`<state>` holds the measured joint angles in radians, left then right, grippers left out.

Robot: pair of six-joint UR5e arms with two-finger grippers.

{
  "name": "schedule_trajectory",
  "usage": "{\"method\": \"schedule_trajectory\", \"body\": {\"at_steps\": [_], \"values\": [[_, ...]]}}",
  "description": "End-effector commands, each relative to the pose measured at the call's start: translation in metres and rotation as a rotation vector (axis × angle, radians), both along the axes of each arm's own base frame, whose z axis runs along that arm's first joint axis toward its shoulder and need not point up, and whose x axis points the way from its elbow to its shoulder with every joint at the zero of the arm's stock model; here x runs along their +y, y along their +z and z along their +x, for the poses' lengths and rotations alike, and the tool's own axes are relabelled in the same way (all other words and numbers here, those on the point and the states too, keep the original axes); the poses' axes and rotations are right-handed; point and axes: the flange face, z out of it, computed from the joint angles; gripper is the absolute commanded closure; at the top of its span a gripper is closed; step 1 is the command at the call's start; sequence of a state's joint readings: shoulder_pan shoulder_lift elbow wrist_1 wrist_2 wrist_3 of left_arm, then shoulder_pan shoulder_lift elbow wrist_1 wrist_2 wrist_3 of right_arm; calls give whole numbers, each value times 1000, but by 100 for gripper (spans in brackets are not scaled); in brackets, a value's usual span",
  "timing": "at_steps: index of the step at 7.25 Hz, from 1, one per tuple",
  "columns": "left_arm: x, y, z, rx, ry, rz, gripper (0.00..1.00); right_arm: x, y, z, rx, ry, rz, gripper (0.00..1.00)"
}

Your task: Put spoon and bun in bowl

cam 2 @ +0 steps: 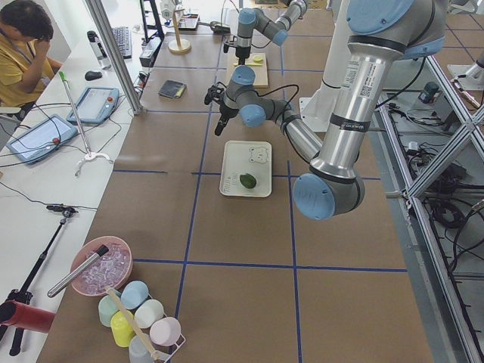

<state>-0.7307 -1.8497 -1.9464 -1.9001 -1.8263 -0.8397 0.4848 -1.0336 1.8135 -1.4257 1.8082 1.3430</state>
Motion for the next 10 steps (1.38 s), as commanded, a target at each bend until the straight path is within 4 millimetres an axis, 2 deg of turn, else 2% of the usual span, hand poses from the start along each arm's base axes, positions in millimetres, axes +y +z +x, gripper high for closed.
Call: {"method": "schedule_trajectory", "body": {"at_steps": [1,3,4,5,10], "values": [[2,1,-3,-1,1,1,1,40,-49,-46,-55,35,-16,86],[0,1,-1,-1,-3,1,1,40,-46,-52,-46,31,-18,63],[-1,1,-1,-2,-6,1,1,40,-47,-52,-49,30,-16,36],[-1,1,-1,-3,-7,-1,1,40,-47,-52,-48,29,-13,26],[0,4,-1,-2,-14,-14,1,38,-45,-57,-66,32,-6,26]]}}
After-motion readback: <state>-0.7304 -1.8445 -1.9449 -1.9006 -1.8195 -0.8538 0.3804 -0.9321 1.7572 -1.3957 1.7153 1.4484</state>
